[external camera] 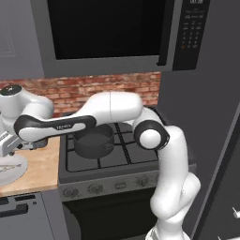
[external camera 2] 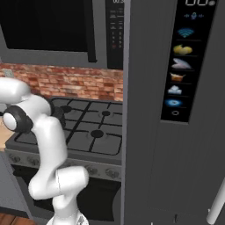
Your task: Retrieve the frozen meat and place it in the pot on a burner. Then turn the burner on.
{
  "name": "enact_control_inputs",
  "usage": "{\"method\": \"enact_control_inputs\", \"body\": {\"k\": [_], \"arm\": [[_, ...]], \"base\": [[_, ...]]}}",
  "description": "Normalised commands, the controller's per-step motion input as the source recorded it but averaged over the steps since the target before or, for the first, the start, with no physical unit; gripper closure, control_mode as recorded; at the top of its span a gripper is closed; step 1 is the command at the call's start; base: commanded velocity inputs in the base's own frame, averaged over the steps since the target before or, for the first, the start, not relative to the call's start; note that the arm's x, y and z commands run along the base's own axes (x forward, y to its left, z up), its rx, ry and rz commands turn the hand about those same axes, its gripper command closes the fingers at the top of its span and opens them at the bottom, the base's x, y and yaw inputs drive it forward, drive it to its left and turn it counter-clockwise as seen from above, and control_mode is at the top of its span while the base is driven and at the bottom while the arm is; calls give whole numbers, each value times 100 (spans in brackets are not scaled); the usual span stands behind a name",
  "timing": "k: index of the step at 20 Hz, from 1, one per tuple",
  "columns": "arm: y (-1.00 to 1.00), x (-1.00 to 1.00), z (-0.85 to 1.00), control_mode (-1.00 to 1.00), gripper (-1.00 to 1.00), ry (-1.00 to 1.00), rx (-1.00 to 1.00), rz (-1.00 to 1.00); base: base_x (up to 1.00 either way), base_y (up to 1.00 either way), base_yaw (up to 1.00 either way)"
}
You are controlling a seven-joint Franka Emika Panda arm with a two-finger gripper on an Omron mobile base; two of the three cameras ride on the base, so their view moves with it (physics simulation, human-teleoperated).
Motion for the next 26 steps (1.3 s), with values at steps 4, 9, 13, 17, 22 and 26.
{"method": "enact_control_inputs", "body": {"k": [4,9,13,17,22,26], "arm": [[0,18,-3,-100,-100,-6,0,0],[0,12,-15,-100,-100,0,0,0],[3,7,-20,-100,-100,0,0,0],[8,11,-21,-100,-100,0,0,0],[15,12,-25,-100,-100,0,0,0],[15,17,-28,-100,-100,0,0,0]], "base": [[0,0,0],[0,0,0],[0,0,0],[0,0,0],[0,0,0],[0,0,0]]}}
